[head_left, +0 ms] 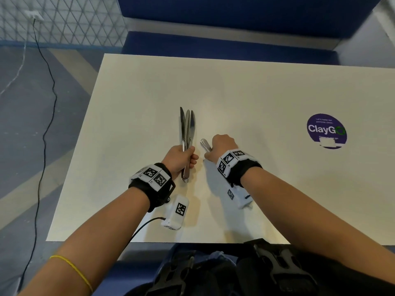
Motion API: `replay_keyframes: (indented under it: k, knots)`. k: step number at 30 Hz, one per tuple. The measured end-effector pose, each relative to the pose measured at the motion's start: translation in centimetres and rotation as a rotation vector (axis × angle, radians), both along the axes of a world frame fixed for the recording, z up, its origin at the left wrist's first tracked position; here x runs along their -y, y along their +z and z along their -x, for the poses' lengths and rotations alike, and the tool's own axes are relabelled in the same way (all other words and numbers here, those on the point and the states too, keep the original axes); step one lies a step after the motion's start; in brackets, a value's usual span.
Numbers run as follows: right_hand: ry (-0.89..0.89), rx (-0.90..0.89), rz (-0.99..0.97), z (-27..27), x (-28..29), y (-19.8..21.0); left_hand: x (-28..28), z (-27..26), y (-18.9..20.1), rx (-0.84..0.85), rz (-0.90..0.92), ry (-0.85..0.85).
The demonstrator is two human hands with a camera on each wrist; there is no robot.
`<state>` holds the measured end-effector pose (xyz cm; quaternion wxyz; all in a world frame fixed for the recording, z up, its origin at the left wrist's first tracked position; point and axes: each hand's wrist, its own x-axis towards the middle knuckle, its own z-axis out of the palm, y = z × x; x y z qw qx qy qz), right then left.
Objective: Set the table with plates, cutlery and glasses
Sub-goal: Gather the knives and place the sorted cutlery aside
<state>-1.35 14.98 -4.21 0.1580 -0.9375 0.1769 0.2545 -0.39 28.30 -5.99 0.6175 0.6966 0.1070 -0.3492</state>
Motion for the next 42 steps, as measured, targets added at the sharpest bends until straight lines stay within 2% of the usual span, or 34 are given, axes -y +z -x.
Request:
replay_keyframes:
  k: [4, 8, 10, 13, 17, 20, 23, 26, 29, 34, 38, 42]
  knots:
    - [0.086, 0.005, 0.036, 0.1, -0.3, 0.2, 0.1, -0.2, -0.1, -0.018, 0.001, 0.01]
    - [0.052, 0.048, 0.023, 0.1, 0.2, 0.9, 0.2, -0.1, 0.0, -0.039, -0.017, 0.045]
    - [0.024, 0.162, -0.044, 0.0, 0.7, 1.6, 0.3, -0.2, 0.0, -0.042, -0.028, 0.056]
    - [0.027, 0.43, -0.17, -0.2, 1.5, 3.1, 0.9, -0.5, 0.2, -0.077, 0.033, 0.108]
    - [0.149, 0.738, -0.358, -0.2, 1.8, 4.6, 2.6, -0.9, 1.3, -0.137, 0.143, 0.14]
    - [0.274, 0.866, -0.424, 0.6, 2.3, 4.2, 4.3, -0.8, 2.4, -0.118, 0.17, 0.101]
    - [0.348, 0.906, -0.449, 1.6, 3.4, 3.6, 6.1, -0.5, 2.6, -0.159, 0.197, 0.055]
    - [0.308, 0.929, -0.48, 2.3, 5.2, 3.4, 7.9, -0.2, 2.1, -0.29, 0.337, 0.135]
    - [0.287, 0.932, -0.487, 3.4, 7.7, 3.2, 10.2, 0.3, 2.1, -0.316, 0.377, 0.157]
    - [0.29, 0.997, -0.358, 5.5, 12.8, 2.6, 15.4, 1.1, 2.3, -0.338, 0.394, 0.197]
    - [0.353, 0.963, -0.304, 7.3, 18.5, 2.1, 21.2, 2.5, 2.7, -0.307, 0.386, 0.241]
    - [0.422, 0.865, -0.347, 9.2, 24.0, 2.2, 26.8, 4.9, 3.6, -0.134, 0.219, 0.084]
